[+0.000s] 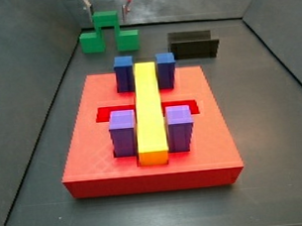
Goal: Pick up the green object. Move up. Move to above the board. Insert the green object.
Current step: Pick up the green object.
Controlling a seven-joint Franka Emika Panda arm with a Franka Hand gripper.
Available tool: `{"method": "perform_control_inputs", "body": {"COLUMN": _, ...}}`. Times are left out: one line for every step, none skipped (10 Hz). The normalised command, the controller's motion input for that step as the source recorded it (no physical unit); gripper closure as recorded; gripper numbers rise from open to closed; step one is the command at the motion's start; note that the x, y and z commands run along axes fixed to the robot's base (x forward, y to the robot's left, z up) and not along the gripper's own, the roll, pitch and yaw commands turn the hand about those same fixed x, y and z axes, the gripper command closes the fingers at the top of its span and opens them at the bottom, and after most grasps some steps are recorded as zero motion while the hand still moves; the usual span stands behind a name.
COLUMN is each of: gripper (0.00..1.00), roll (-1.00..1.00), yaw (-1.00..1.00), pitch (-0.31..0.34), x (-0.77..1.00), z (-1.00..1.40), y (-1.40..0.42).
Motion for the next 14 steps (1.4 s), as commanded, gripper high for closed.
{"method": "perform_control_inputs", "body": {"gripper": 0.00, "roll": 0.00, "yaw": 0.00, "pitch": -0.027, "x": 0.00, "z": -0.10, "y": 0.01}}
{"method": "perform_control_inputs", "body": {"gripper": 0.00, "roll": 0.00, "yaw": 0.00, "pitch": -0.009, "x": 0.00, "z": -0.12, "y": 0.14}}
{"method": "perform_control_inputs", "body": {"gripper": 0.00, "roll": -0.02, "yaw": 0.00, "pitch": -0.043, "x": -0.03, "z": -0.08, "y": 0.18}}
{"method": "perform_control_inputs", "body": {"gripper": 0.00, "roll": -0.03, "yaw": 0.00, "pitch": -0.036, "x": 0.00, "z": -0.05, "y": 0.16}}
{"method": "perform_control_inputs", "body": {"gripper": 0.00, "roll": 0.00, "yaw": 0.00, "pitch": 0.000, "x": -0.01, "z": -0.02, "y": 0.00}}
{"method": "perform_control_inputs", "body": {"gripper": 0.00, "roll": 0.00, "yaw": -0.01, "pitch": 0.000, "x": -0.03, "z": -0.11, "y": 0.00}}
{"method": "perform_control_inputs", "body": {"gripper": 0.00, "roll": 0.00, "yaw": -0.02, "pitch": -0.007, "x": -0.02, "z": -0.15, "y": -0.01}}
{"method": "perform_control_inputs", "body": {"gripper": 0.00, "roll": 0.00, "yaw": -0.02, "pitch": -0.019, "x": -0.04, "z": -0.16, "y": -0.02}}
{"method": "perform_control_inputs", "body": {"gripper": 0.00, "roll": 0.00, "yaw": -0.02, "pitch": 0.000, "x": -0.02, "z": -0.06, "y": 0.00}}
{"method": "perform_control_inputs", "body": {"gripper": 0.00, "roll": 0.00, "yaw": -0.01, "pitch": 0.000, "x": -0.03, "z": -0.06, "y": 0.00}}
{"method": "perform_control_inputs", "body": {"gripper": 0.00, "roll": 0.00, "yaw": 0.00, "pitch": 0.000, "x": 0.00, "z": 0.00, "y": 0.00}}
{"method": "perform_control_inputs", "body": {"gripper": 1.00, "roll": 0.00, "yaw": 0.00, "pitch": 0.000, "x": 0.00, "z": 0.00, "y": 0.00}}
{"method": "perform_control_inputs", "body": {"gripper": 1.00, "roll": 0.00, "yaw": 0.00, "pitch": 0.000, "x": 0.00, "z": 0.00, "y": 0.00}}
{"method": "perform_control_inputs", "body": {"gripper": 1.00, "roll": 0.00, "yaw": 0.00, "pitch": 0.000, "x": 0.00, "z": 0.00, "y": 0.00}}
